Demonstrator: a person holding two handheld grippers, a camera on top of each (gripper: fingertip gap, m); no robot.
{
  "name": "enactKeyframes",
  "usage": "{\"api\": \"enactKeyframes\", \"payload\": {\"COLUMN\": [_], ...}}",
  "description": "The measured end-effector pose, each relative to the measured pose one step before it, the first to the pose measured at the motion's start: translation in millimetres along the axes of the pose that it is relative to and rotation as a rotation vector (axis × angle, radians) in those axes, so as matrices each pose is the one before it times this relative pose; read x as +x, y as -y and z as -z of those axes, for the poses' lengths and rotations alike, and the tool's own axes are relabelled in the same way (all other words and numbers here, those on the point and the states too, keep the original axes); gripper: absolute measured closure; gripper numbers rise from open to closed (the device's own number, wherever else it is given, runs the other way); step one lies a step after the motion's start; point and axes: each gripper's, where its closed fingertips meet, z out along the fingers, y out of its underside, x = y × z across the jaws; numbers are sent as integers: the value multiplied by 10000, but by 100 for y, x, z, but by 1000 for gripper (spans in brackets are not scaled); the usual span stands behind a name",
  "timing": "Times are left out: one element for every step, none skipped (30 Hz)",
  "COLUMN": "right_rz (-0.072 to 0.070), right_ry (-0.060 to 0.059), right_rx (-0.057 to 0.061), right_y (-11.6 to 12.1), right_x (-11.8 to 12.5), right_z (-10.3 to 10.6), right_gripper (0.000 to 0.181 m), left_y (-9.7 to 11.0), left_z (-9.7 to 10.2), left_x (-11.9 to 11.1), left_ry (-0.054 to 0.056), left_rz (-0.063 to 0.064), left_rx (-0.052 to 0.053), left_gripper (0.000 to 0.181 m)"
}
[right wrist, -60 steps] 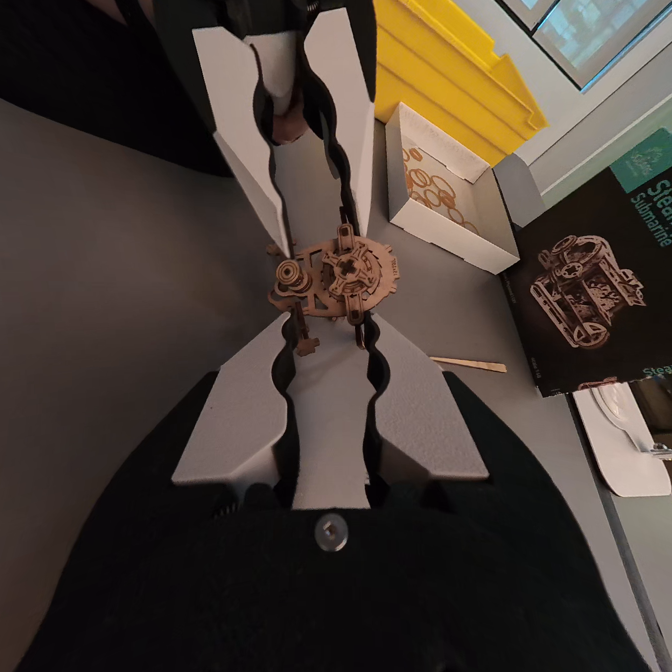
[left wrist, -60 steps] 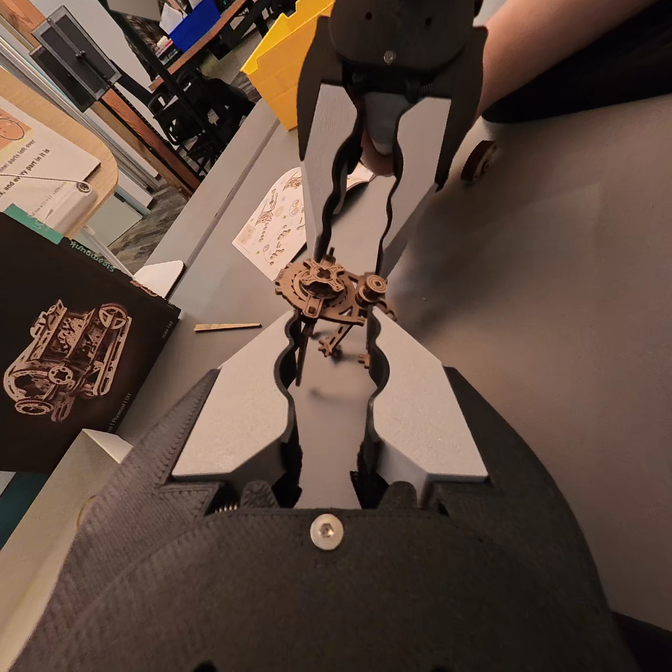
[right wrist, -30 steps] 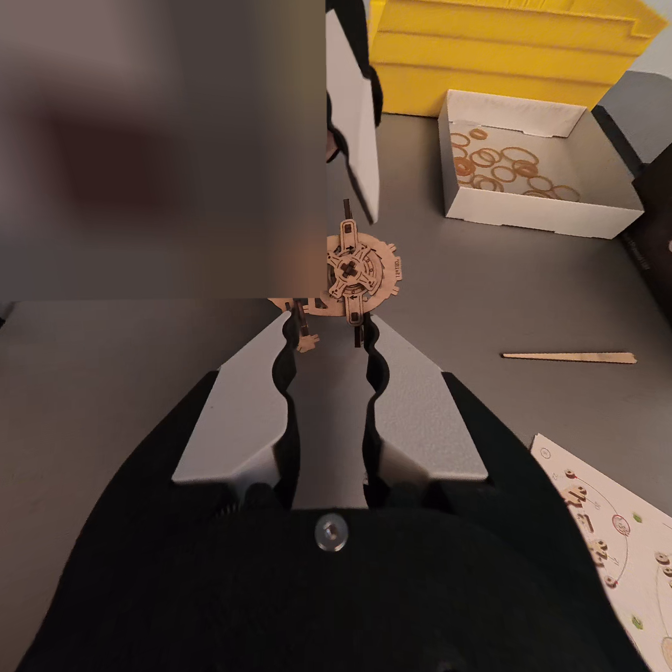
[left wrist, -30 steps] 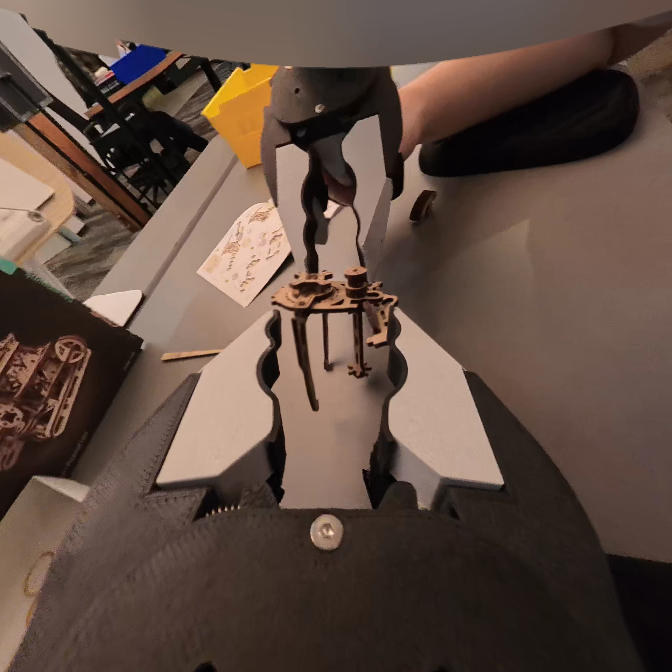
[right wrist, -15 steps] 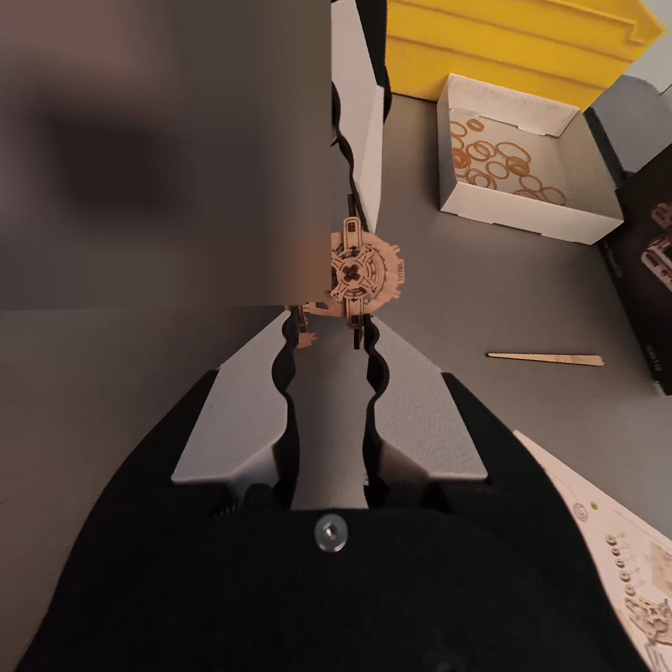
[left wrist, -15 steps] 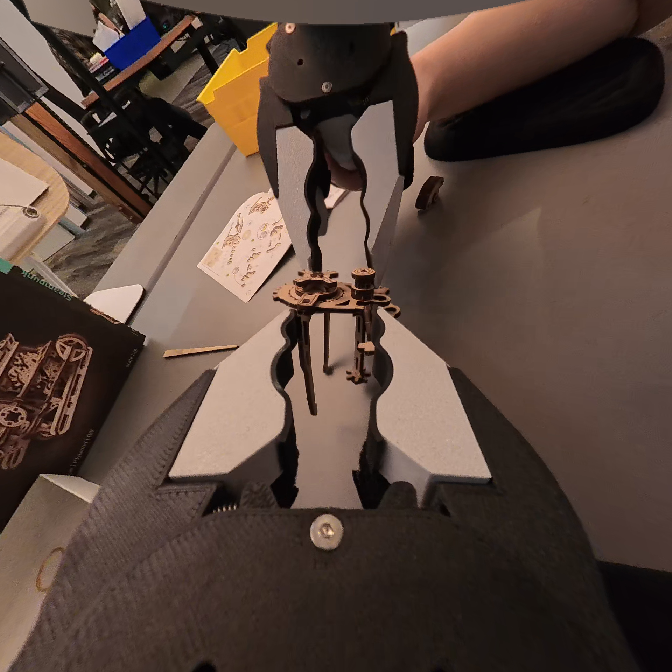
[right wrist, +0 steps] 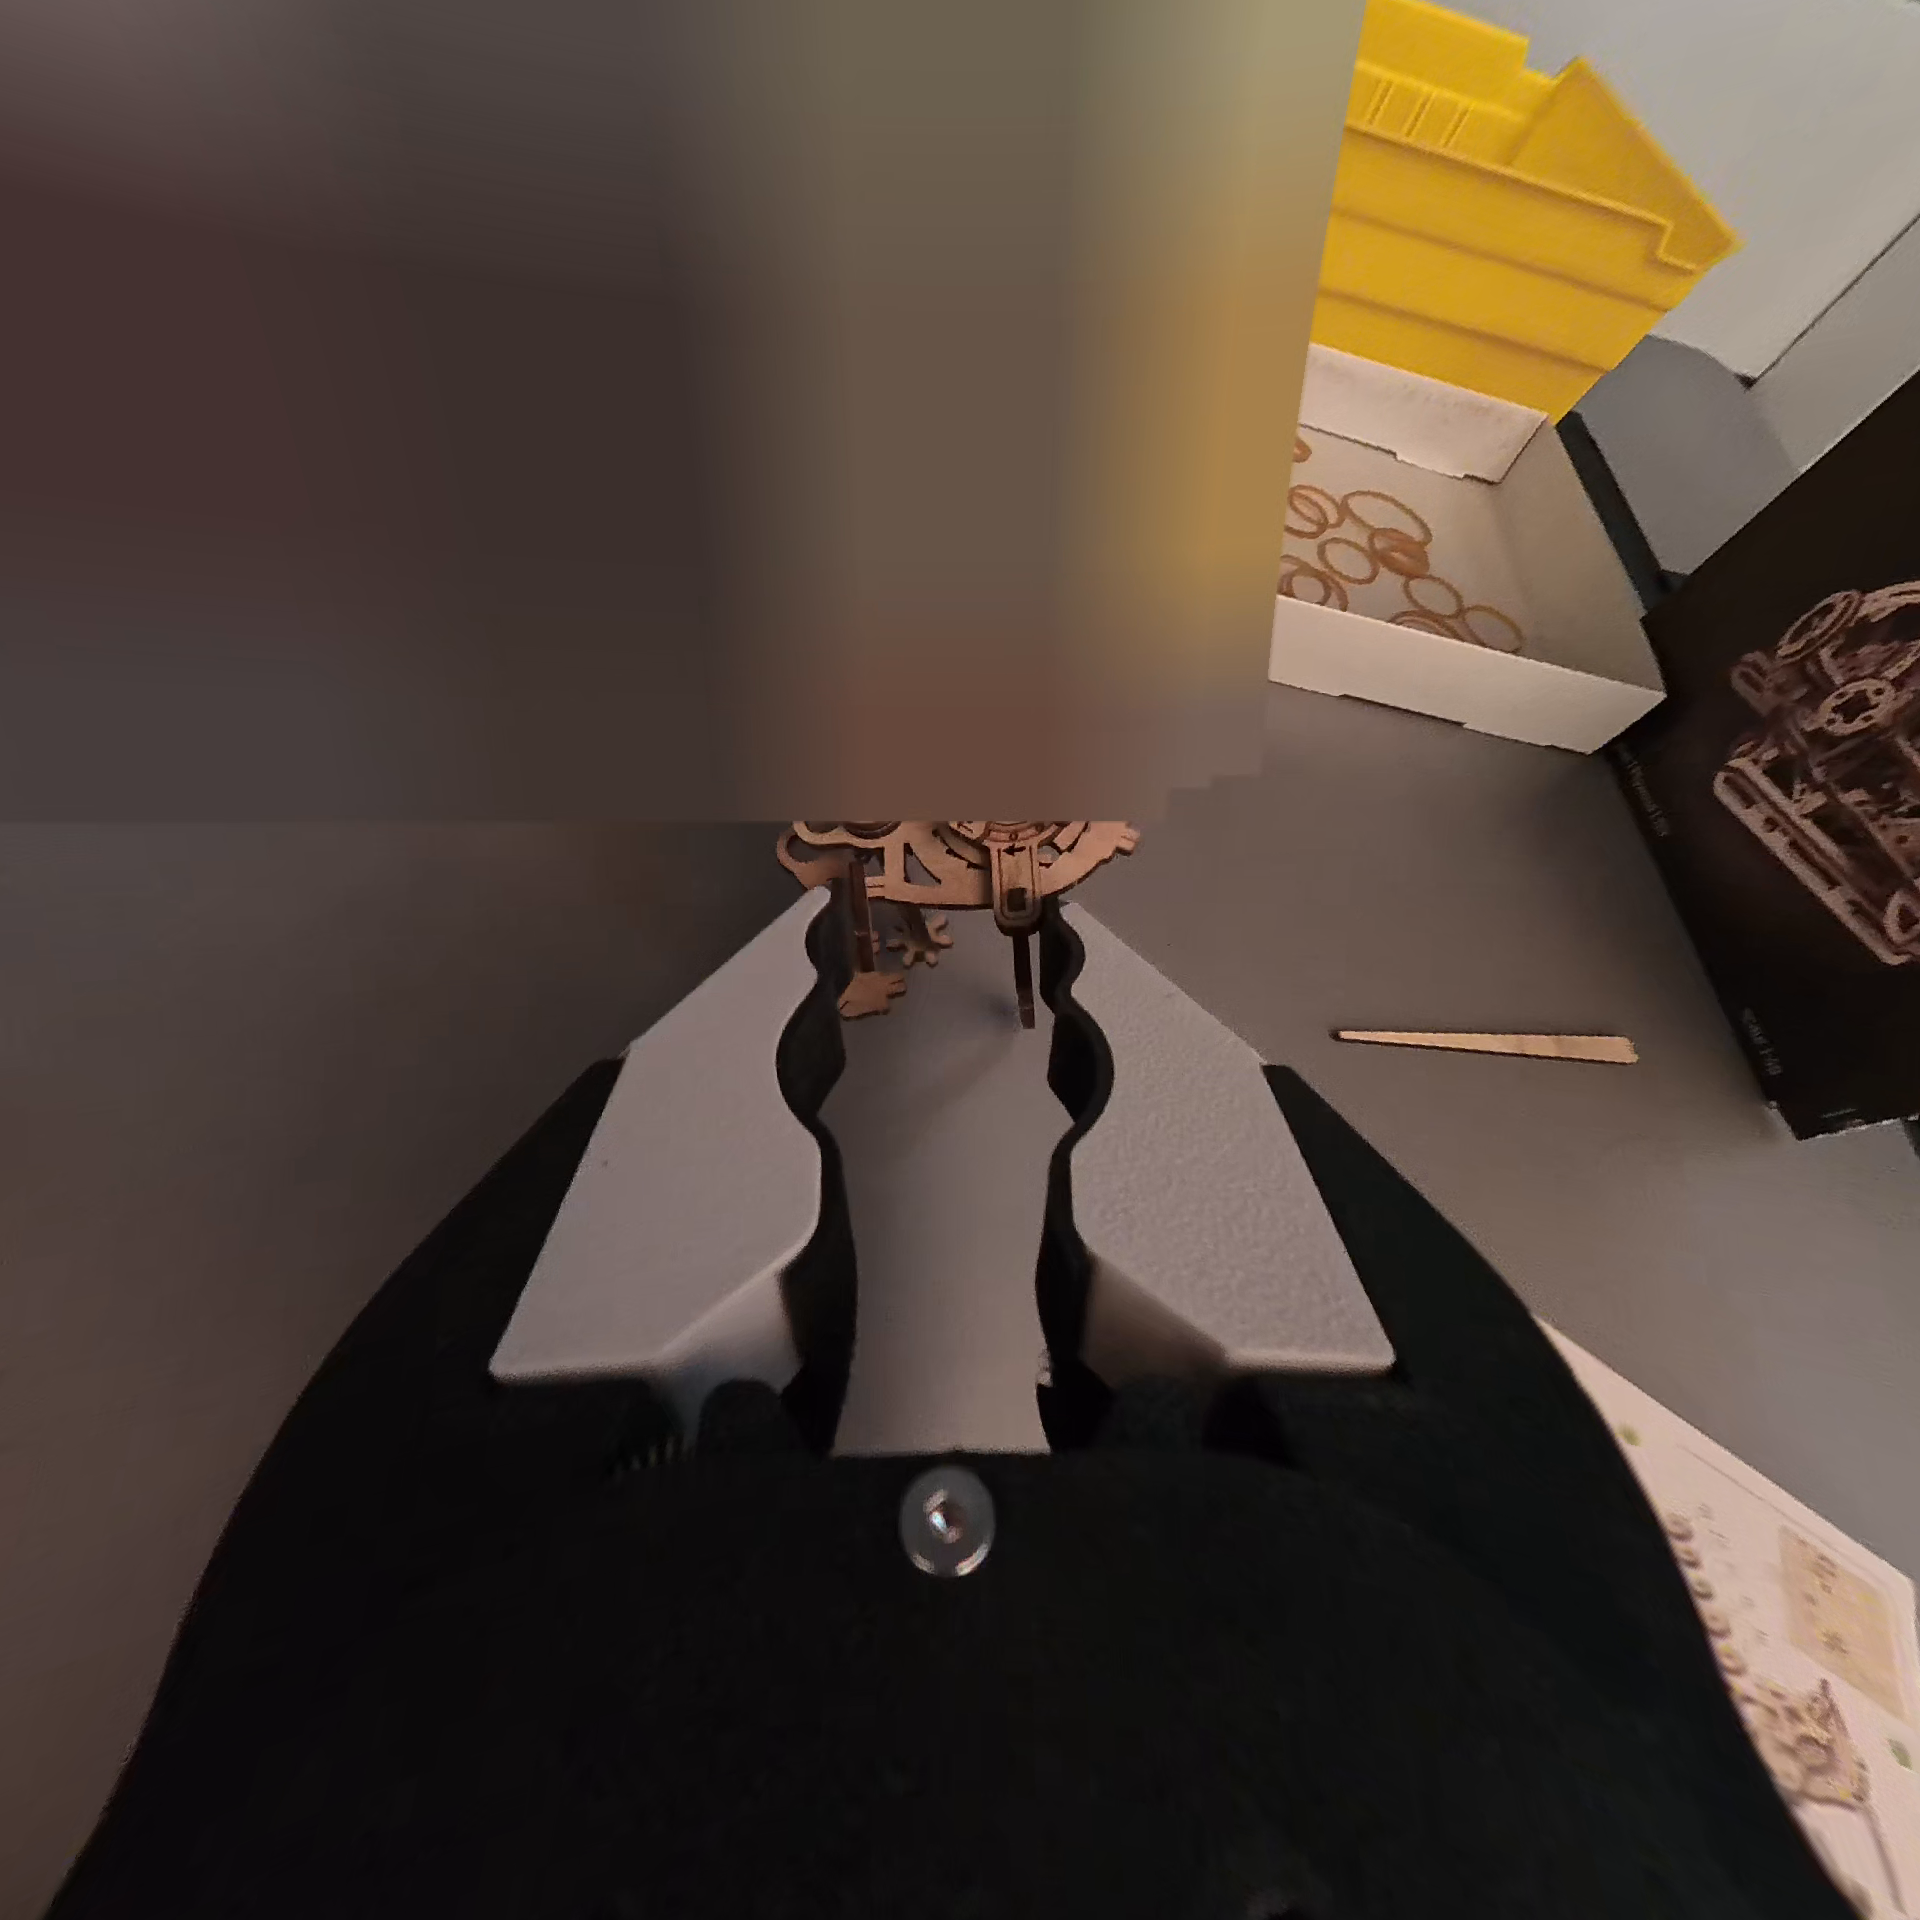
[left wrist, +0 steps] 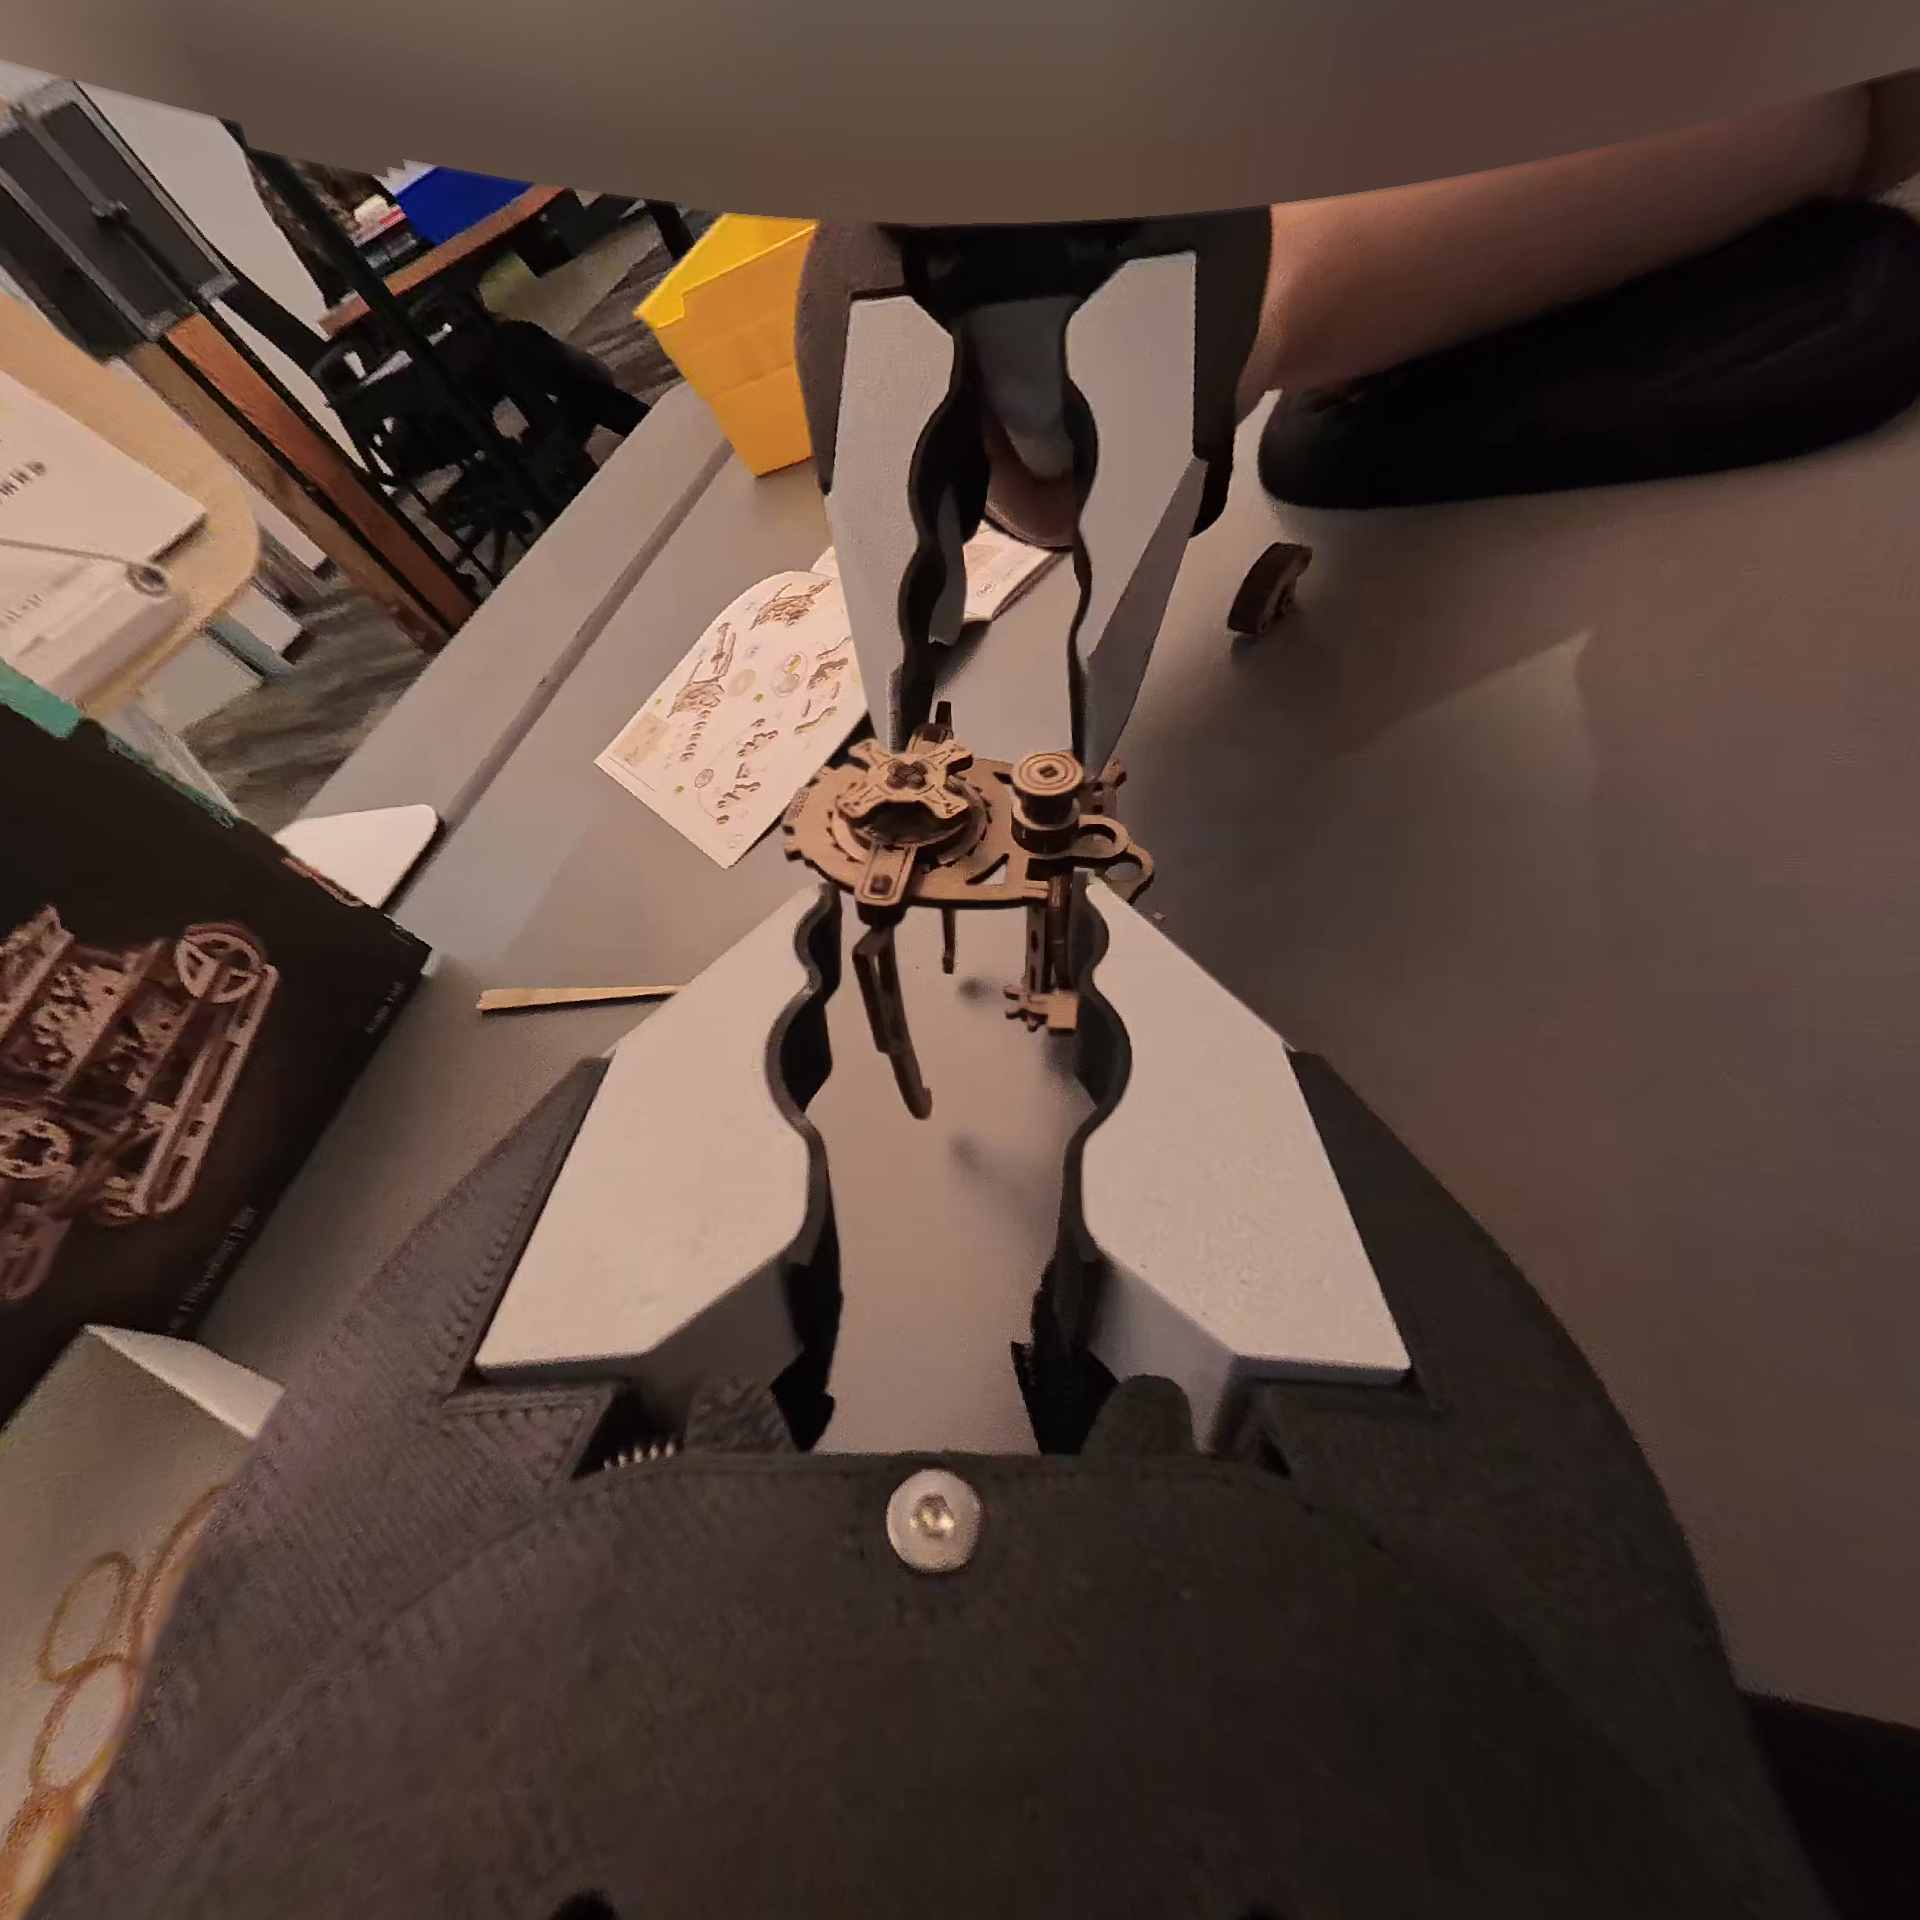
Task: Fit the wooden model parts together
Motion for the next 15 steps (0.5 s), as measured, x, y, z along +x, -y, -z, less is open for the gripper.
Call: {"api": "enactKeyframes", "payload": {"right_rz": [-184,-163,-191,-198,-234,-283,-293,-342,-340,-274,-317,-280,-284,-284,-202], "right_ry": [113,154,169,146,148,147,128,150,146,114,112,119,210,241,168], "right_rx": [-4,21,42,65,50,2,79,51,53,107,52,130,141,35,-15], "right_y": [-40,-42,-19,13,6,-66,39,-15,-7,77,16,143,138,-26,-93], "right_x": [-43,-77,-64,-33,-9,10,59,67,93,105,133,136,-21,-74,-26], "right_z": [-13,5,-1,-4,-33,-39,-19,-3,28,48,56,114,95,2,-52], "right_gripper": [147,147,147,147,147,147,147,147,147,147,146,147,147,147,147], "left_y": [68,74,87,59,19,49,-26,-37,-51,46,63,224,239,136,27], "left_z": [-4,21,45,47,46,46,14,-24,-44,-22,-8,64,60,30,-22], "left_x": [47,73,68,17,3,-29,-59,-85,-77,-145,-212,-354,-162,48,53], "left_ry": [95,20,-59,-74,-80,-68,-43,-26,-41,10,65,196,93,-24,-21], "left_rz": [-255,-141,31,134,141,137,143,205,287,277,228,179,106,80,50], "left_rx": [-9,11,35,28,1,19,-30,-11,-24,29,20,123,117,13,-37], "left_gripper": [139,139,139,140,140,141,142,142,142,142,141,140,139,139,139]}}
